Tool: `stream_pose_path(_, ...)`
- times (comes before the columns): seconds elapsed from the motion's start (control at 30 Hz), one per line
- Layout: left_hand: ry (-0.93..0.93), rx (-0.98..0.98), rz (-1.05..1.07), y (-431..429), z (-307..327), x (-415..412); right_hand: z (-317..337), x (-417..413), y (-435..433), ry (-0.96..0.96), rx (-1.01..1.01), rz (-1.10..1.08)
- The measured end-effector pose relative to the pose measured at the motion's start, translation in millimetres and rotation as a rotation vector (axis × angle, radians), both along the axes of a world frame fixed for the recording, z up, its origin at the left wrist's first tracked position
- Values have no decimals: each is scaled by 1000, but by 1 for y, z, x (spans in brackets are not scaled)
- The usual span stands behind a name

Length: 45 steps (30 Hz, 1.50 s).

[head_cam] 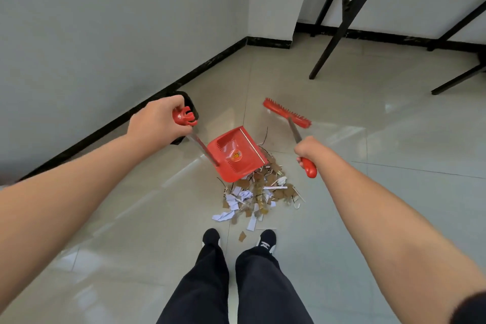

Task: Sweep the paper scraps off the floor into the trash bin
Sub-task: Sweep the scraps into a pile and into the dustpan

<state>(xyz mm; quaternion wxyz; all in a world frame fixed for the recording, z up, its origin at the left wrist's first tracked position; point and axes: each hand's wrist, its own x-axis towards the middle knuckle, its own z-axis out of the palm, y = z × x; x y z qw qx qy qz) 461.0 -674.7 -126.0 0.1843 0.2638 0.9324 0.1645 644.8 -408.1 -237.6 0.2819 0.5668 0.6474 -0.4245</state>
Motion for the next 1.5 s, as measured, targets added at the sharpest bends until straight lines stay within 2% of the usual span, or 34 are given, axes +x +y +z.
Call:
stream_pose_path(0.17,3,-55,33,-37,-32,42,-35,-15,16,-100,-101,56)
stream_pose_path(0.33,69,-131,114,-80,-38,61,-74,19,16,-77,-150,156)
stream_pose_path(0.47,79,-137,127,-102,-29,65,-72,69,-6,-80,-111,307)
stream_pose_path(0.57,117,-167,81,-114,-18,69,-61,110,-28,-162,-127,344)
stream_pose_path(0.7,159,-167,69,-129,-3,75,-38,143,-50,-160,-78,381)
stream_pose_path(0.9,154,-157,26,-168,11,77,-6,135,-48,-143,-190,231)
stream_pose_path(1.07,130,-168,-77,-185,17,59,27,148,-50,-90,-156,191)
stream_pose_path(1.5,21,-258,-371,-202,-36,-2,17,181,-73,4,-145,-506)
